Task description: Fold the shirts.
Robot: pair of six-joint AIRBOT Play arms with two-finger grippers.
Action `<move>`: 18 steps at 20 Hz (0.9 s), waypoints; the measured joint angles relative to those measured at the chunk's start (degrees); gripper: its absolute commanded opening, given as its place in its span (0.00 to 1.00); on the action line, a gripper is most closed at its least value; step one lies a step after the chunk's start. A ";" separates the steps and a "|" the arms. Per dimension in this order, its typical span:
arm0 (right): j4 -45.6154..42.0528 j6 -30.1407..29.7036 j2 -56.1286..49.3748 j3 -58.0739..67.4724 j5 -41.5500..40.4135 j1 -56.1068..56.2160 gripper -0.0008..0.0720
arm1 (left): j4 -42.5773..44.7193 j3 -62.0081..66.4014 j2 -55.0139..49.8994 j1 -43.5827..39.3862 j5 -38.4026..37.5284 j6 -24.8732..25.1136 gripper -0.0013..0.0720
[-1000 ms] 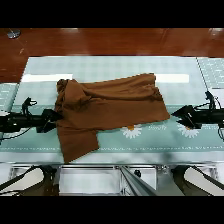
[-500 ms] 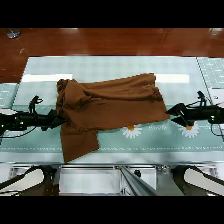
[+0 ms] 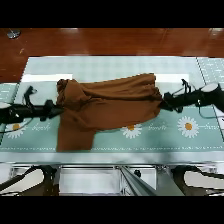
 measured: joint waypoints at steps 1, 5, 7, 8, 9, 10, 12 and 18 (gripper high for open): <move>-0.42 -0.04 0.37 3.98 1.44 0.33 0.04 | -1.49 2.80 1.11 0.00 -0.83 0.00 0.05; -2.64 0.42 4.92 27.43 5.22 0.98 0.04 | -7.13 19.63 8.68 0.00 -0.87 0.39 0.05; -5.14 1.62 7.87 40.15 6.10 1.09 0.04 | -6.32 29.40 13.14 0.00 2.08 0.72 0.05; -6.43 2.25 9.73 46.21 6.21 1.09 0.04 | -3.76 34.40 15.39 0.00 3.50 0.00 0.05; -7.82 2.89 11.78 51.25 6.38 1.16 0.04 | -1.40 38.77 17.33 0.00 5.11 -0.94 0.05; -9.03 3.48 14.05 54.82 6.43 1.16 0.04 | 1.81 43.17 19.41 0.00 6.25 -1.99 0.05; -11.26 4.02 19.71 59.56 6.62 1.16 0.04 | 9.11 50.58 23.39 0.00 7.85 -4.48 0.05; -17.03 5.27 35.85 63.93 12.31 1.16 0.04 | 31.93 60.92 35.82 -0.11 8.83 -10.40 0.05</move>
